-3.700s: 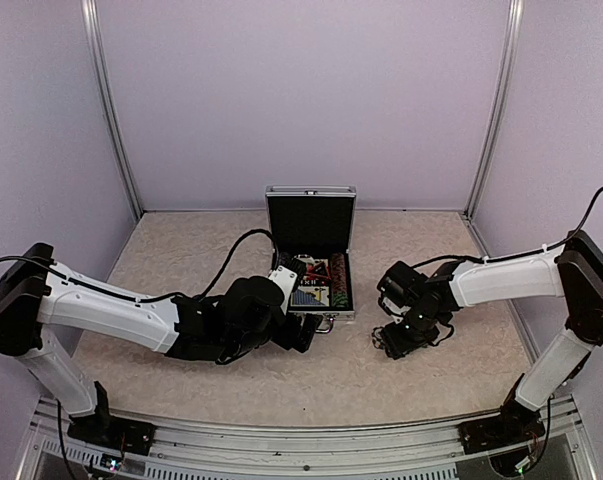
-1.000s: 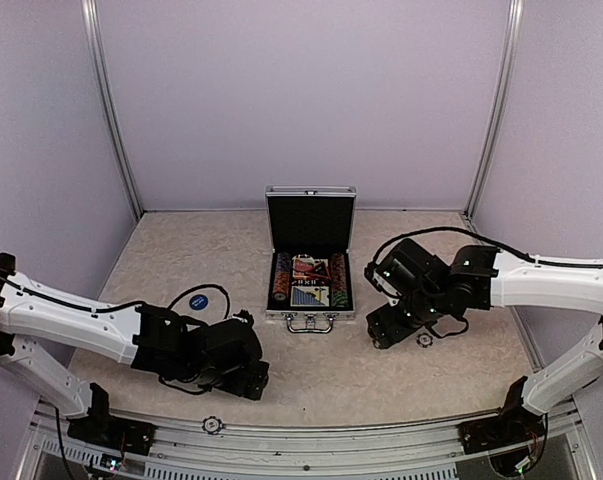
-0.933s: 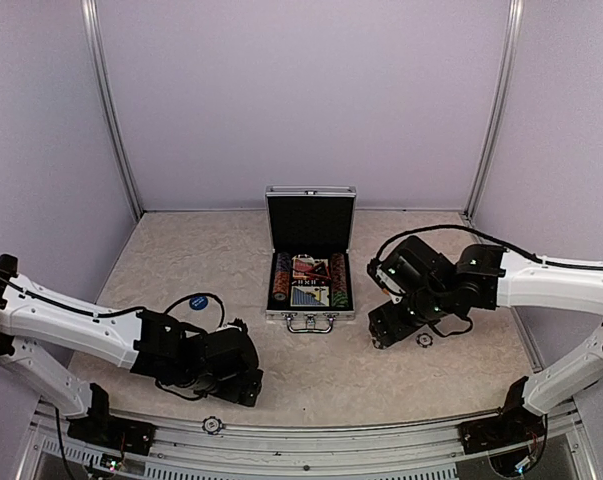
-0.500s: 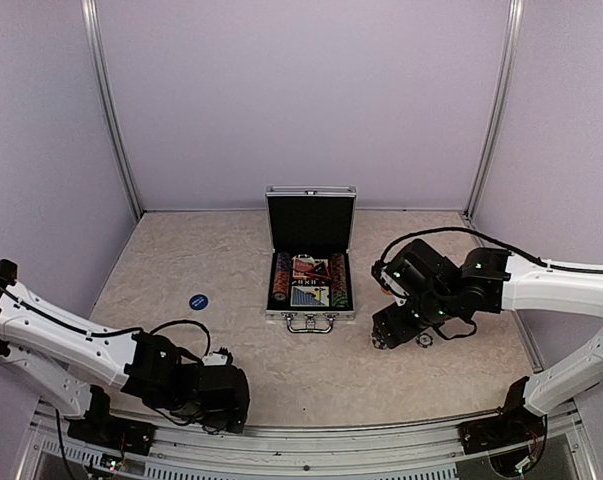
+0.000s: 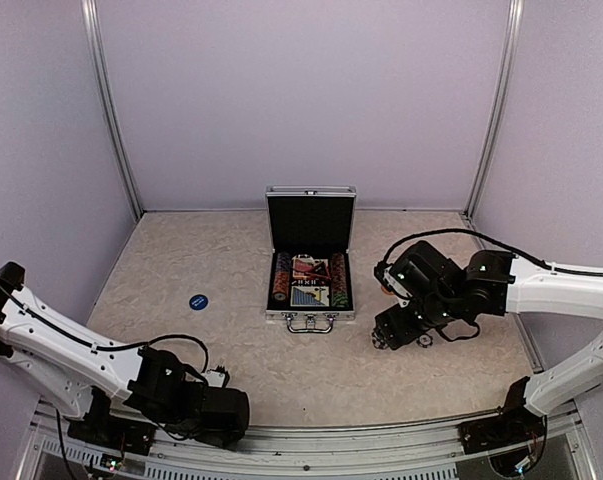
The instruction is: Pack up texas hold em set
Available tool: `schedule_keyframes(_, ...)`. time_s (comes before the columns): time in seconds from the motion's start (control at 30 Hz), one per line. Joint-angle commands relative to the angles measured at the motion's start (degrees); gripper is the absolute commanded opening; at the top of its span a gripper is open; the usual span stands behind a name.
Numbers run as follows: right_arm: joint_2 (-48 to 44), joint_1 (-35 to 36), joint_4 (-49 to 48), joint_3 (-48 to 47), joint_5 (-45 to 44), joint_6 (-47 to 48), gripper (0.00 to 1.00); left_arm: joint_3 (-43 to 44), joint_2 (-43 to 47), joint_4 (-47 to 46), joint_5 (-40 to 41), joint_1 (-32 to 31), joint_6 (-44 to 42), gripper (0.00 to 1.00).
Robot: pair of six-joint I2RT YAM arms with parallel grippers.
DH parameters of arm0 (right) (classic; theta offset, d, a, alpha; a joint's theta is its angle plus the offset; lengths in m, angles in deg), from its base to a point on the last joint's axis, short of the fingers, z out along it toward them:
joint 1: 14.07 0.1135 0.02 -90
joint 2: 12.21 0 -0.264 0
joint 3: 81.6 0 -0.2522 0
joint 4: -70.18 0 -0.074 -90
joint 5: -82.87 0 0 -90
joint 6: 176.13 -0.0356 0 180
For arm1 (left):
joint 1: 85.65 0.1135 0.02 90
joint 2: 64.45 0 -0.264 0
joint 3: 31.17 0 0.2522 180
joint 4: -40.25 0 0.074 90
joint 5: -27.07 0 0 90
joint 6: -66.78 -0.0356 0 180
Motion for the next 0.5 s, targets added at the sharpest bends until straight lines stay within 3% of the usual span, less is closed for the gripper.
schedule_keyframes(0.0, -1.6, 0.1, -1.0, 0.9, 0.3, 0.3, 0.79, -0.7, -3.0, -1.8, 0.1, -0.1, 0.3, 0.95)
schedule_keyframes(0.47, -1.7, 0.1, -0.6, 0.9, 1.1, 0.4, 0.79, -3.0, -1.3, -5.8, 0.8, 3.4, -1.9, 0.80)
